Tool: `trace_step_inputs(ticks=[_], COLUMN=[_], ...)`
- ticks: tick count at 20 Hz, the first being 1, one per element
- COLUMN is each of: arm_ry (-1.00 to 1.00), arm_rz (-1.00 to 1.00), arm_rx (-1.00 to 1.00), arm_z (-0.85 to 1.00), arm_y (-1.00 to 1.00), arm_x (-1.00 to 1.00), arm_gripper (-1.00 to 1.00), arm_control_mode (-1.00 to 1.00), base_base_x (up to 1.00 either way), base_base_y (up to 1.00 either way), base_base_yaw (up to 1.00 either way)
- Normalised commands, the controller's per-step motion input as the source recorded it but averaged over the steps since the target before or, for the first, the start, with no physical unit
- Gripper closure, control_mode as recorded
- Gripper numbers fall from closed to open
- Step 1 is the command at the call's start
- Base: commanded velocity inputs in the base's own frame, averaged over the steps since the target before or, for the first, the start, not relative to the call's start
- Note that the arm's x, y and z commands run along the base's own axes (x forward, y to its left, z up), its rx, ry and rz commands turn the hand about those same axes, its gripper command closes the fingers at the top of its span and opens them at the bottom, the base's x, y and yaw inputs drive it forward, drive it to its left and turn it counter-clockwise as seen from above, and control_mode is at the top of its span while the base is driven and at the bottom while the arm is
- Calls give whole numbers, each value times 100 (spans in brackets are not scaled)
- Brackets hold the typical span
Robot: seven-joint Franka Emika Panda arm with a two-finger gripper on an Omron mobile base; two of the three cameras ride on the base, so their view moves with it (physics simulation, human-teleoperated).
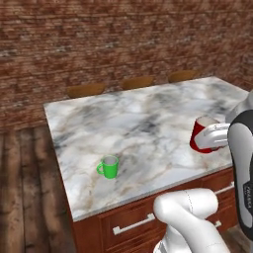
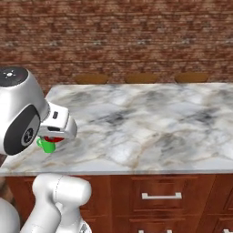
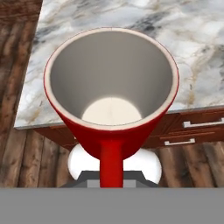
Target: Clear the mugs and bowl far away from the sink.
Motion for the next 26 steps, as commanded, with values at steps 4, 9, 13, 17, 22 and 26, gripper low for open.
trace_step_inputs(ticks=[4,9,13,17,22,26], arm_ry=[0,0,0,0,0,2], arm_rz=[0,0,0,8,13,1], arm_rx=[0,0,0,0,-1,-8], arm_z=[0,0,0,-3,-13,-25], arm_y=[0,0,0,-9,-37,-14], arm_x=[0,0,0,17,35,36], arm_gripper=[100,100,100,100,100,100], arm_control_mode=[100,100,100,-100,-100,-100], base_base_x=[97,80,77,56,0,0], base_base_y=[-3,-12,-30,-20,0,0], base_base_yaw=[2,10,46,30,0,0])
